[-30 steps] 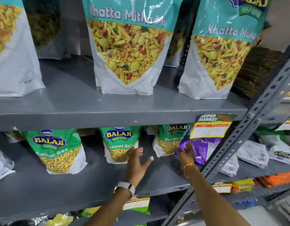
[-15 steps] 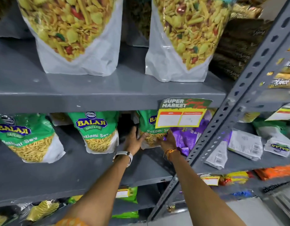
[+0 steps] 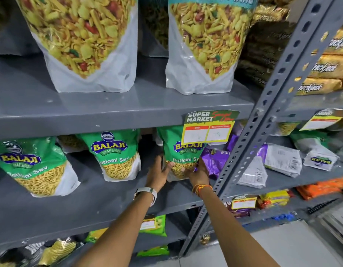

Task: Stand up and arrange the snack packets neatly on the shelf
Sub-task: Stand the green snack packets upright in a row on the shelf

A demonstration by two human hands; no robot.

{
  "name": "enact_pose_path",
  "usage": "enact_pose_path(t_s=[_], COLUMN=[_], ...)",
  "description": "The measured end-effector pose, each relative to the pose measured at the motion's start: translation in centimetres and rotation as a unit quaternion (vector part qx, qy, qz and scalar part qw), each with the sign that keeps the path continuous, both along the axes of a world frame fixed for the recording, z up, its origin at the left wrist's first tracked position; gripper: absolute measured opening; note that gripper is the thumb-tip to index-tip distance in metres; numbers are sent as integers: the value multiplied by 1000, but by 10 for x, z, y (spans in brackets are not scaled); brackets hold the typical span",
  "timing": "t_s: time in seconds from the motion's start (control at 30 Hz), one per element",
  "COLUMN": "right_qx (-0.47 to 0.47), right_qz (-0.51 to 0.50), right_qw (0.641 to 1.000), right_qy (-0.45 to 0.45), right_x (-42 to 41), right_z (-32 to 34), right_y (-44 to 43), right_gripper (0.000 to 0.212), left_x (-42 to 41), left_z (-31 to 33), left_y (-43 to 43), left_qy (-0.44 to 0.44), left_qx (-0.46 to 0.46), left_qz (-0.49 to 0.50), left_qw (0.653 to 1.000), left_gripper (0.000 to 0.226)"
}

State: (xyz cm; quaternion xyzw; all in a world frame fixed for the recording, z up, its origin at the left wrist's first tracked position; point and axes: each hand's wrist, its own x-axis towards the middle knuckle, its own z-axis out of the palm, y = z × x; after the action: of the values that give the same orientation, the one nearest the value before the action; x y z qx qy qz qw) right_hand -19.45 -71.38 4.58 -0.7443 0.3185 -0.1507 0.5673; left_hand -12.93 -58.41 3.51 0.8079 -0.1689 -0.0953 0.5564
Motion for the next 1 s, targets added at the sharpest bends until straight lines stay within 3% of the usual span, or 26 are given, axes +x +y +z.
enact_pose_path(t_s=[0.17,0.3,0.37,0.43,0.53,0.67,0.83,0.93,1.0], right_qx=[12,-112,-95,-61,-17,26,22,-9,-9], right_qz=[-32,-110,-31,76,136,179,184,175,171], right_qw=[998,985,992,994,990,983,982,984,985], right_qy=[-44,-65,-78,-56,-45,-44,-20,-7,-7], right_x=[-8,-29,-29,-17,21,66,87,86,79], right_z=[-3,-24,-29,-26,-13,0,1,-1,-1], right_y=[16,63,91,108,129,138,138,138,137], right_gripper=[67,24,20,16,46,87,84,74,74], left_x=[-13,-35,-41,-36,0,52,66,68,61], left_z=[6,-15,-28,-29,-18,-5,7,-8,-11], left_y=[5,48,88,126,167,189,188,191,190], left_qy=[-11,-20,-46,-61,-31,18,80,99,92], left_qx=[-7,-48,-46,-51,-30,35,39,32,51], left_qz=[-33,51,140,216,278,160,8,52,59], left_qw=[999,997,988,973,959,986,996,993,993], left_gripper=[51,41,34,46,52,100,69,89,89])
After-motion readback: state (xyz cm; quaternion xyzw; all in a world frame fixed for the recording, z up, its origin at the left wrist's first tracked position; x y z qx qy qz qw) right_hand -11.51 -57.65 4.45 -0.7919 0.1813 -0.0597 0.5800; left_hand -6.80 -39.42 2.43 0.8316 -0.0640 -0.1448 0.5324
